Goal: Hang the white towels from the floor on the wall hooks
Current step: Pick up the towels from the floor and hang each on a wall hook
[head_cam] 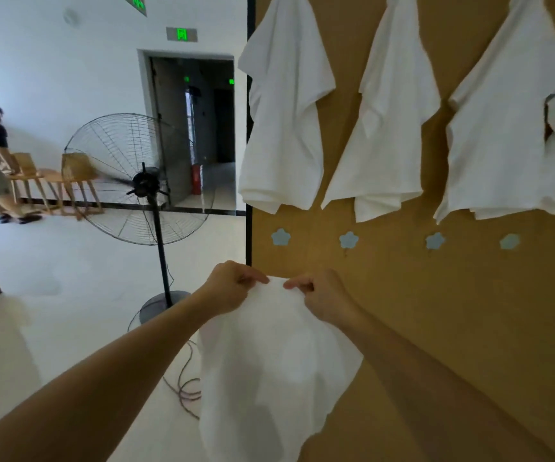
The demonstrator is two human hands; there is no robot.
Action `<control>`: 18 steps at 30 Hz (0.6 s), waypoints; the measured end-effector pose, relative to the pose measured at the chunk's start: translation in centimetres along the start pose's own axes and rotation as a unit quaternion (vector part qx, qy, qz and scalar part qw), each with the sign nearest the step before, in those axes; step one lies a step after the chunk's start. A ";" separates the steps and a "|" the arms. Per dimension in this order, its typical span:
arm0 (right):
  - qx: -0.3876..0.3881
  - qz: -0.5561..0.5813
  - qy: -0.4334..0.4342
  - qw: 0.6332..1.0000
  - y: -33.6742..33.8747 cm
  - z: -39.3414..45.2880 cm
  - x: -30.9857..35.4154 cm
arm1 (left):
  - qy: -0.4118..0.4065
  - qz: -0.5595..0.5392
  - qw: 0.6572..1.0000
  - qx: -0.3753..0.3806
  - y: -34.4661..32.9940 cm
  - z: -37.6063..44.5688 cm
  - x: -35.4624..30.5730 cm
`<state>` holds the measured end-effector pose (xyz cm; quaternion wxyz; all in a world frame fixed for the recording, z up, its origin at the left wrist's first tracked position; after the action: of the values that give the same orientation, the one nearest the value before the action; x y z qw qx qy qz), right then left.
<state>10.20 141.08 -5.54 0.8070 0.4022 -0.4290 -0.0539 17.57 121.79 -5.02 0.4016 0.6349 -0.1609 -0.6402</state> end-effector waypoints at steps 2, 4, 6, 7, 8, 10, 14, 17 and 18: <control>-0.003 -0.019 0.023 1.000 -0.4 3.8 -2.2 | 0.001 0.044 0.999 -0.023 -0.5 3.5 0.1; -0.004 -0.021 0.037 0.999 -0.8 7.4 -4.2 | -0.002 0.078 0.996 -0.046 -1.0 6.8 0.2; -0.009 -0.016 0.045 0.999 -1.3 10.5 -6.0 | -0.010 0.109 0.992 -0.063 -1.8 9.6 0.4; -0.016 -0.012 0.052 0.998 -1.6 11.8 -6.7 | -0.015 0.125 0.990 -0.067 -2.3 10.9 0.6; -0.023 -0.009 0.056 0.998 -2.0 12.9 -7.4 | -0.020 0.139 0.988 -0.071 -2.9 11.9 0.8; -0.045 -0.005 0.065 0.997 -2.9 14.2 -8.8 | -0.032 0.146 0.985 -0.082 -4.2 13.3 1.5; -0.152 0.004 0.126 0.980 -5.5 13.6 -10.7 | -0.041 0.116 0.987 -0.104 -7.1 13.9 3.7; -0.187 0.077 0.128 0.971 -8.1 12.5 -11.2 | -0.040 0.003 0.988 -0.151 -9.1 13.5 4.3; -0.189 0.093 0.112 0.971 -9.0 12.1 -11.3 | -0.028 -0.049 0.985 -0.165 -9.7 13.4 4.4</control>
<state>-3.48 132.60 -15.46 0.9129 0.2041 -0.3533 -0.0132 2.47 120.63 -13.10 0.4643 0.5488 -0.0328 -0.6944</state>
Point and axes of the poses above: each hand's wrist, its own z-axis towards the middle knuckle, its own y-axis out of the back of the hand, x = y × z, the point moved 3 cm from there along z, towards the middle knuckle, and after that the axes turned 8 degrees about y, right-handed, at the moved point
